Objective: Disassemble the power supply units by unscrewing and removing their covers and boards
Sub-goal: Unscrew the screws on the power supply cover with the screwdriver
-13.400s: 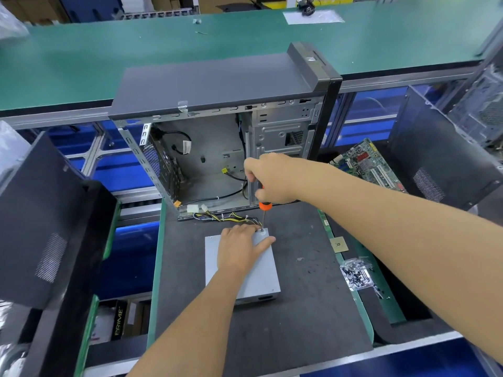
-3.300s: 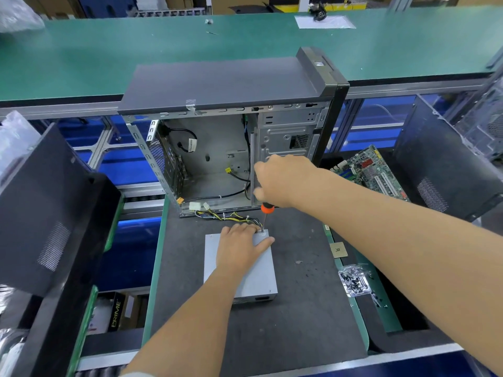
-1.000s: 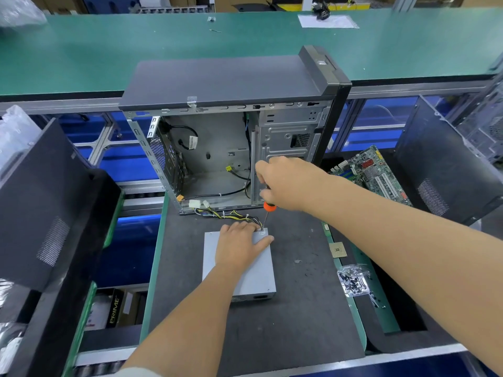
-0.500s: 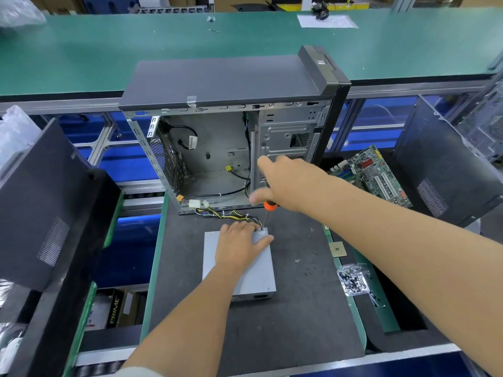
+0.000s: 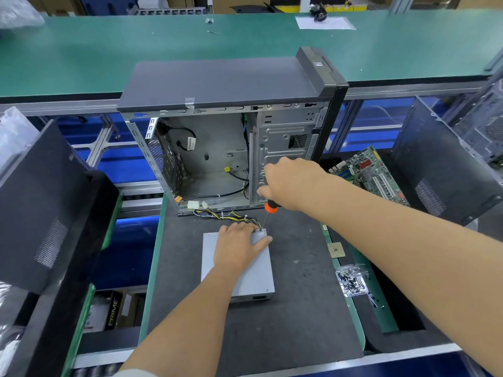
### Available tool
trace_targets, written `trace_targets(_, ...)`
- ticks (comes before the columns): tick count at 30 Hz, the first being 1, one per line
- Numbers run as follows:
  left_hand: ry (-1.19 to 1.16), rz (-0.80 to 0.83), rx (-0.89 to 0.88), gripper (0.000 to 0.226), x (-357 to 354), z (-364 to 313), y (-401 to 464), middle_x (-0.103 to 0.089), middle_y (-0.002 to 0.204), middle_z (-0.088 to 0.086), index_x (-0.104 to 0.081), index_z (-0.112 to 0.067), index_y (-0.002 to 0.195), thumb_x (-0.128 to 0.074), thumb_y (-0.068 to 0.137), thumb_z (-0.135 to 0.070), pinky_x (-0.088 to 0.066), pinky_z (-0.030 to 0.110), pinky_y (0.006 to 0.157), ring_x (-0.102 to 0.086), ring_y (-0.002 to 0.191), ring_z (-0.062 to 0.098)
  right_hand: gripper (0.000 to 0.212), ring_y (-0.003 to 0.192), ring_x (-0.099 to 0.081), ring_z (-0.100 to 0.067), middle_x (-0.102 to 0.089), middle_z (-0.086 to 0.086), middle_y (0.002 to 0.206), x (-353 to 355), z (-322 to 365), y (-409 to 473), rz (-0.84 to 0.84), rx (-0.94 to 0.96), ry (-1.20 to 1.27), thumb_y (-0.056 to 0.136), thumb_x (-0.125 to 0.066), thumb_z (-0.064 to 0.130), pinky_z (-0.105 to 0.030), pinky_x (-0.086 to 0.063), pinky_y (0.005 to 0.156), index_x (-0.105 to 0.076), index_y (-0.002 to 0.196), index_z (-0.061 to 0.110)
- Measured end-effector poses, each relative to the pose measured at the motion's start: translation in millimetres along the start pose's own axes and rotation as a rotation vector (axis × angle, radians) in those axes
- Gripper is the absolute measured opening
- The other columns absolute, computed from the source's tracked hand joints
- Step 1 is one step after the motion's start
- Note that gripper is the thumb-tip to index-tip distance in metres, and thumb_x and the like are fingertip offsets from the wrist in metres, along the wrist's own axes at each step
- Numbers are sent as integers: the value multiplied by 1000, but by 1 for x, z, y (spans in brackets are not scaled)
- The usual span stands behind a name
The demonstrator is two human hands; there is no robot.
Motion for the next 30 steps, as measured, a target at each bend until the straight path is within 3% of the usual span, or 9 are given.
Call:
trace_targets(4, -6, -5, -5, 69, 0, 1, 0, -68, 113, -14, -68, -29, 111, -30, 83, -79, -30, 30, 92, -55, 111, 10, 35, 100, -52, -32, -49, -10, 114, -2, 6, 0, 61, 141, 153, 93, -61, 20, -42, -48, 80, -42, 122, 15)
trace_targets(7, -10, -14, -5, 71, 0, 1, 0, -68, 113, -14, -69, -29, 109, -27, 81, -80, -31, 31, 92, -55, 111, 10, 51, 92, -47, -30, -42, -7, 100, -2, 5, 0, 44, 66, 116, 94, -57, 51, -42, -44, 71, -39, 126, 15)
trace_targets(9, -16, -19, -5, 73, 0, 0, 0, -69, 113, -15, -69, -29, 109, -26, 80, -80, -31, 31, 92, -55, 111, 9, 54, 93, -48, -32, -39, -6, 88, -1, 5, 0, 33, 5, -11, 98, -43, 55, -40, -37, 66, -41, 129, 10)
trace_targets(13, -18, -5, -7, 74, -2, 1, 1, -68, 115, -15, -69, -29, 111, -25, 80, -81, -31, 31, 94, -54, 113, 9, 28, 98, -52, -33, -49, -9, 104, 2, 7, 1, -40, 98, 12, 98, -52, 29, -42, -44, 71, -43, 118, 12)
trace_targets(17, -19, -5, -3, 70, -3, 2, 1, -68, 115, -16, -68, -30, 111, -29, 82, -80, -30, 31, 94, -54, 113, 9, 40, 108, -44, -32, -41, -8, 114, -3, 7, 2, 30, 137, 183, 90, -65, 23, -44, -46, 82, -41, 122, 18)
trace_targets(20, -21, -21, -1, 73, -2, 1, 1, -68, 114, -15, -69, -30, 110, -26, 80, -80, -29, 31, 92, -55, 112, 9, 51, 101, -47, -32, -36, -7, 100, -3, 5, 2, 36, 30, 72, 96, -55, 52, -43, -42, 74, -42, 125, 13)
trace_targets(23, -37, -21, -3, 71, -1, 1, 1, -68, 114, -16, -69, -30, 110, -29, 81, -80, -29, 31, 93, -54, 113, 9, 35, 107, -55, -39, -42, -10, 97, -2, 5, 2, -14, 45, -55, 104, -44, 34, -42, -41, 71, -50, 126, 7)
trace_targets(25, -60, -31, -7, 67, 0, 1, 0, -68, 115, -16, -69, -30, 110, -33, 83, -78, -29, 30, 94, -55, 112, 8, 26, 95, -54, -38, -39, -7, 91, -4, 3, 3, -53, 72, -27, 102, -45, 26, -40, -41, 68, -51, 119, 8)
trace_targets(30, -233, -134, -5, 48, 8, 0, -3, -72, 106, -14, -68, -30, 111, -51, 84, -66, -33, 30, 91, -60, 103, 9, 18, 79, -42, -31, -29, -2, 74, -11, -12, 2, -67, 29, 103, 95, -49, 28, -38, -37, 66, -38, 93, 13)
Point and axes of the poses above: each hand's wrist, its own y-axis towards the middle knuckle, its own x-axis out of the back of the hand, z = x × y, the point moved 5 cm from there along y, towards the middle knuckle
